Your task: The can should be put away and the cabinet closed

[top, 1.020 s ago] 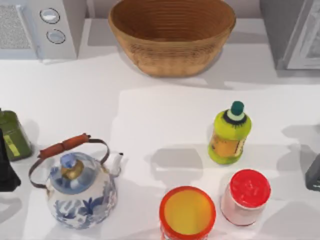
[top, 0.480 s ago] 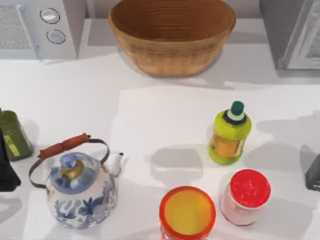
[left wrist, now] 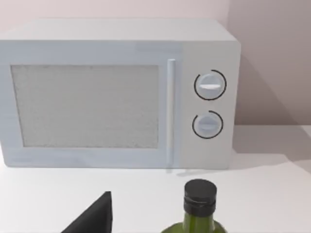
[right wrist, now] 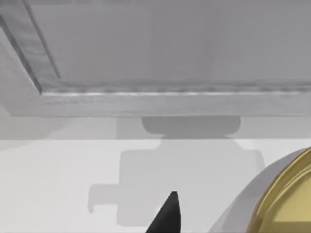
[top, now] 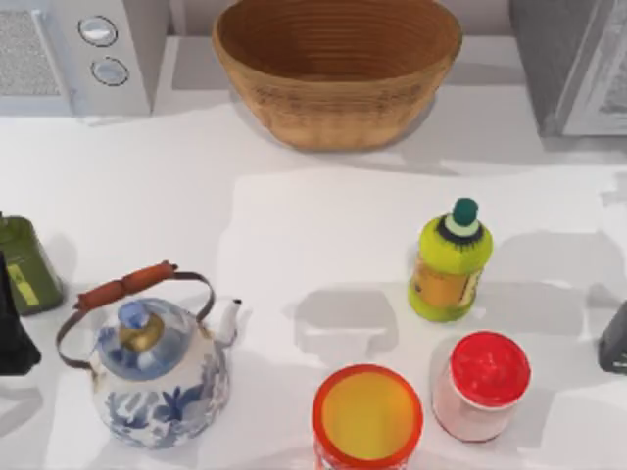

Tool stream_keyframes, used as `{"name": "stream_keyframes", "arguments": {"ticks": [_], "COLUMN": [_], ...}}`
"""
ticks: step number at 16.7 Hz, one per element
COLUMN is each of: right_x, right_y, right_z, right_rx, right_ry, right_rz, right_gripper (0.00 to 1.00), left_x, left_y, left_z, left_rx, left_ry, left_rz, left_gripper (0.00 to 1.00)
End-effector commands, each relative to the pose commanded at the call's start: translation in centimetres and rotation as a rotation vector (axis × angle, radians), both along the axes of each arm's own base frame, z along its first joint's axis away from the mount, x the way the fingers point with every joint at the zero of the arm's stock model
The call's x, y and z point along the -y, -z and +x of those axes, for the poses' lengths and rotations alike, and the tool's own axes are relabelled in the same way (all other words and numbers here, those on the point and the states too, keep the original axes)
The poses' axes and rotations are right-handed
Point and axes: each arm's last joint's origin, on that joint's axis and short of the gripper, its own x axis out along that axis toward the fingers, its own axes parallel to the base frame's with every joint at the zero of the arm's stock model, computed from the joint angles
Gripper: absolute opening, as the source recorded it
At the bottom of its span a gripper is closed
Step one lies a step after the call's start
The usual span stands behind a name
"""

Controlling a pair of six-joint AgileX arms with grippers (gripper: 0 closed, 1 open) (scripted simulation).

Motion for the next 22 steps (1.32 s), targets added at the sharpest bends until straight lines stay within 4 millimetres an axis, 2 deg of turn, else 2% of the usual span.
{"name": "stream_keyframes", "arguments": {"ticks": [5,8,11,15,19,22], "right_x": [-0.1,-0.8,-2.2,-4.6,-6.3,-7.0], "right_y": [0.0,-0.8,-1.9,-2.2,0.9,4.3], "right_z": [-0.2,-1.8,-5.1,-11.4,-17.1,-19.4], "right_rx": [0.004,0.053,0.147,0.322,0.482,0.581], "right_ry": [0.003,0.014,0.019,0.015,0.004,-0.005], "right_rz": [0.0,-0.016,-0.039,-0.062,-0.053,-0.034], "right_gripper": [0.0,0.0,0.0,0.0,0.0,0.0], "left_x": [0.0,0.0,0.0,0.0,0.0,0.0], "left_y": [0.0,0.0,0.0,0.0,0.0,0.0], "left_z": [0.0,0.0,0.0,0.0,0.0,0.0], "left_rx": [0.0,0.0,0.0,0.0,0.0,0.0], "left_ry": [0.0,0.0,0.0,0.0,0.0,0.0], "left_rz": [0.0,0.0,0.0,0.0,0.0,0.0], "left_gripper": [1.0,1.0,1.0,1.0,1.0,1.0]}}
